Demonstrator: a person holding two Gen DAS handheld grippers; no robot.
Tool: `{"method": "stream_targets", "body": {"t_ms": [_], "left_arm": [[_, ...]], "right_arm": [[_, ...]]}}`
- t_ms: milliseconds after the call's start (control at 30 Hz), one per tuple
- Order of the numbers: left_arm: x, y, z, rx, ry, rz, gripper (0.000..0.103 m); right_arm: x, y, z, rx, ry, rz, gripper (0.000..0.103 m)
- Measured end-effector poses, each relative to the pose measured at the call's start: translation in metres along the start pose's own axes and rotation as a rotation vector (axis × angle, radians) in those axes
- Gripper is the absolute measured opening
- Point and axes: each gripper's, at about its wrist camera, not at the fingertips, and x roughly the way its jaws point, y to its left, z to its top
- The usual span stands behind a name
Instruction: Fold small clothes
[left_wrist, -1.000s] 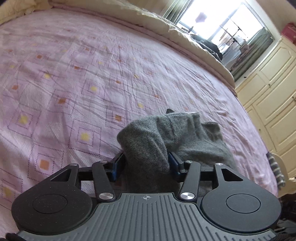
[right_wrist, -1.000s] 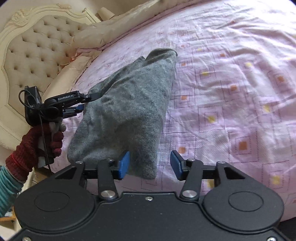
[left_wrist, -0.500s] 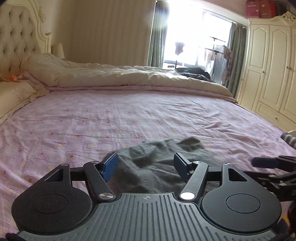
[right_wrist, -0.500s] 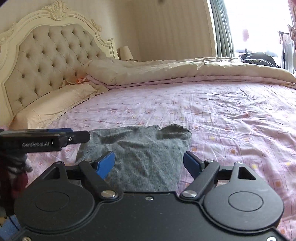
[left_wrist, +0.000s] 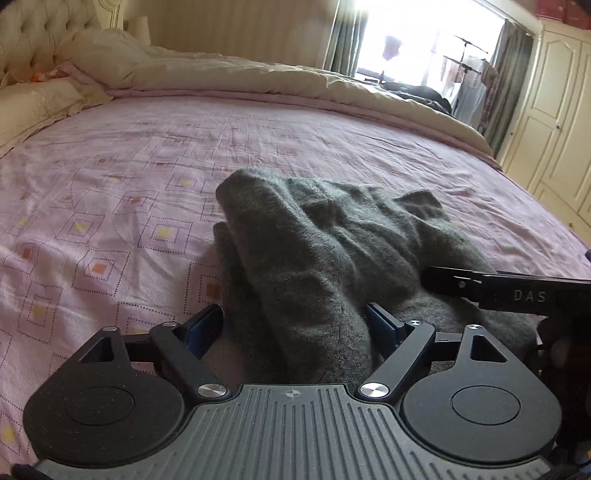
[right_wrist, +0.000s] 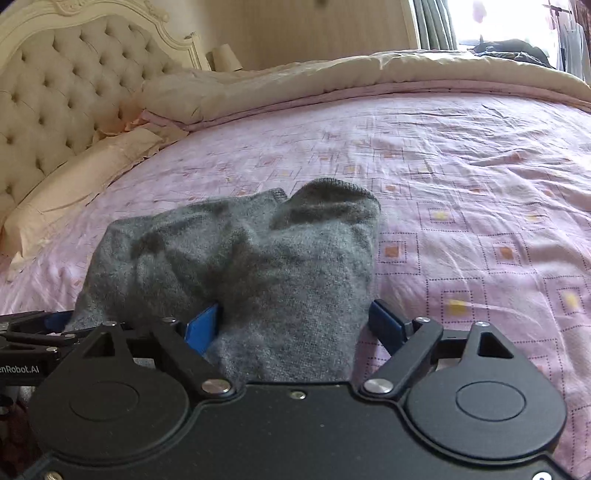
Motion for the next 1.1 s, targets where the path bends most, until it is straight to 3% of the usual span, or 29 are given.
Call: {"method": "stream_targets", "body": {"t_ms": [133, 400, 500, 600, 767, 967, 1100], "left_arm": [[-0.003, 0.002, 0.003, -0.013, 0.006, 0.006, 0.087], [-0.021, 0.038, 0.005, -0.151, -0.032, 0.073, 0.09], [-0.034, 0.043, 0.007, -0.15, -0.054, 0.167, 0.089], [-0.058, 0.043, 0.009, -0.152, -0.104, 0.192, 0.089], [-0.099, 0.016, 0.016, -0.07, -0.165, 0.223, 0.089], [-0.134, -0.037, 0.016, 0.046, -0.202, 0.31, 0.089], [-0.134, -0.061, 0.013, 0.056, -0.114, 0.383, 0.089]], "right_arm": [[-0.012, -0.013, -0.003, 0.058, -0.012, -0.019, 0.092], [-0.05, -0.037, -0.007, 0.178, -0.064, -0.107, 0.094], [-0.077, -0.029, -0.005, 0.144, -0.114, -0.156, 0.099], [-0.107, -0.011, -0.003, 0.078, -0.179, -0.165, 0.103], [-0.145, 0.019, -0.002, 0.028, -0.213, -0.136, 0.103], [-0.164, 0.043, -0.012, 0.061, -0.131, -0.254, 0.103], [-0.169, 0.048, -0.021, 0.061, -0.106, -0.213, 0.102]]}}
